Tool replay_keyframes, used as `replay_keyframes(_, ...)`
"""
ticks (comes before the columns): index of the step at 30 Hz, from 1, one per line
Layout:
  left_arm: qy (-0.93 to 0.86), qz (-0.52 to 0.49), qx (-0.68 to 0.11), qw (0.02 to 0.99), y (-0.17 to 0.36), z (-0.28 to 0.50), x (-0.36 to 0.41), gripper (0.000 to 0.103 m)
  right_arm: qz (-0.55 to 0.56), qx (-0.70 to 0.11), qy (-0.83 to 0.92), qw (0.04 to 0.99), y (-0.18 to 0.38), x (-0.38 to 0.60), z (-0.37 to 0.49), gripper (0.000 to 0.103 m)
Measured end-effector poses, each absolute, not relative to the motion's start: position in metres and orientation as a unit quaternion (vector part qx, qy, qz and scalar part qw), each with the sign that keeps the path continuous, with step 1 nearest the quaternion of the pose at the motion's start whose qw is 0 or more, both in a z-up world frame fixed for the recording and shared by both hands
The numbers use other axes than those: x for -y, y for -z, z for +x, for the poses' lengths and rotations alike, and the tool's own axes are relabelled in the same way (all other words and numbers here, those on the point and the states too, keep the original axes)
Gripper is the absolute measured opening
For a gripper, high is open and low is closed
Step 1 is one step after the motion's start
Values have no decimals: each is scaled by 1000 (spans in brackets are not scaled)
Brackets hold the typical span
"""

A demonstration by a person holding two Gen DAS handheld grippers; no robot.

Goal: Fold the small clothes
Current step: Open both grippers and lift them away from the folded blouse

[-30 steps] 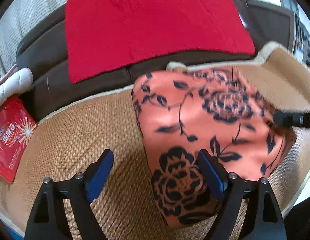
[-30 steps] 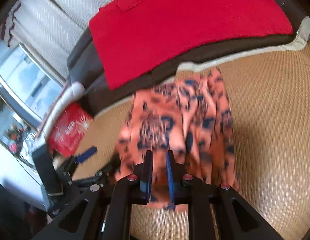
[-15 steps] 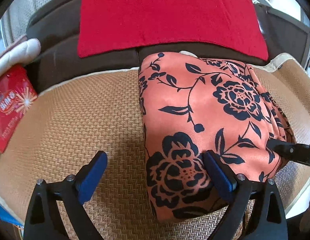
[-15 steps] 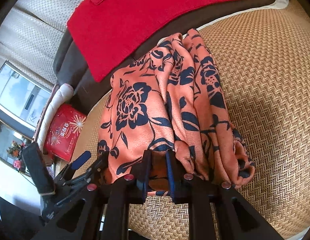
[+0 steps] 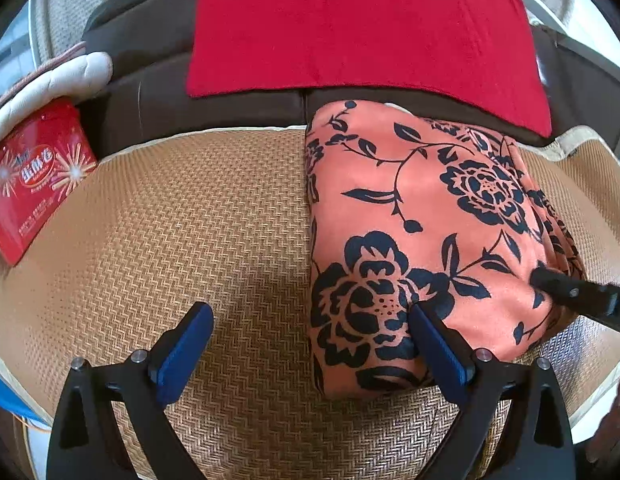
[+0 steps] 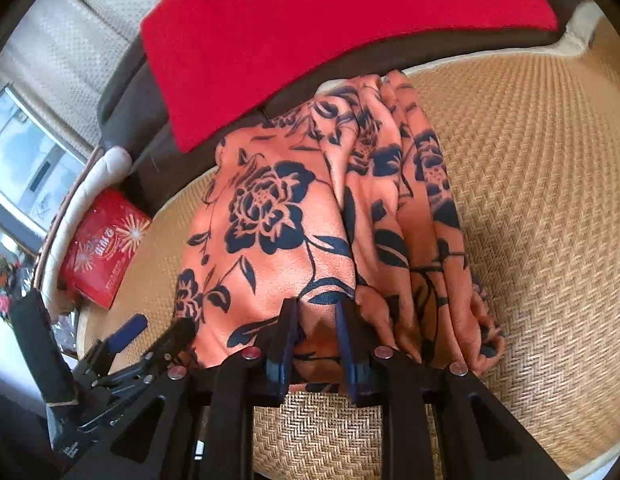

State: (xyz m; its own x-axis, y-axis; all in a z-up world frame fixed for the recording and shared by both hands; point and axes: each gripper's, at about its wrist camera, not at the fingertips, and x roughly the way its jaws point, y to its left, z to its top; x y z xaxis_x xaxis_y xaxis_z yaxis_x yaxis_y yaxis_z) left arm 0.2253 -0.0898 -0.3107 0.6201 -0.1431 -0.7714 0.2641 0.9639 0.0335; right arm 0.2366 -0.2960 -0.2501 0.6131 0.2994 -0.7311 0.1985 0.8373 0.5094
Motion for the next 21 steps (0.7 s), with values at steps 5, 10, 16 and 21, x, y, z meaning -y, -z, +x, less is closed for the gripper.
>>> replay_keyframes(5, 92, 131, -373, 914, 280, 197, 93, 98, 263, -415, -24, 871, 224, 292, 214, 26)
replay_keyframes(10, 86, 140, -323, 932, 235, 155, 85, 98, 225, -363, -27, 904, 184, 284, 173, 26)
replay_keyframes(16, 70, 126, -302, 942, 187, 124, 73, 98, 165, -333, -9, 928, 139, 269, 126, 77)
replay_keyframes(21, 50, 125, -282, 950, 161, 97, 66, 99, 129, -334, 4, 934, 118, 256, 97, 77)
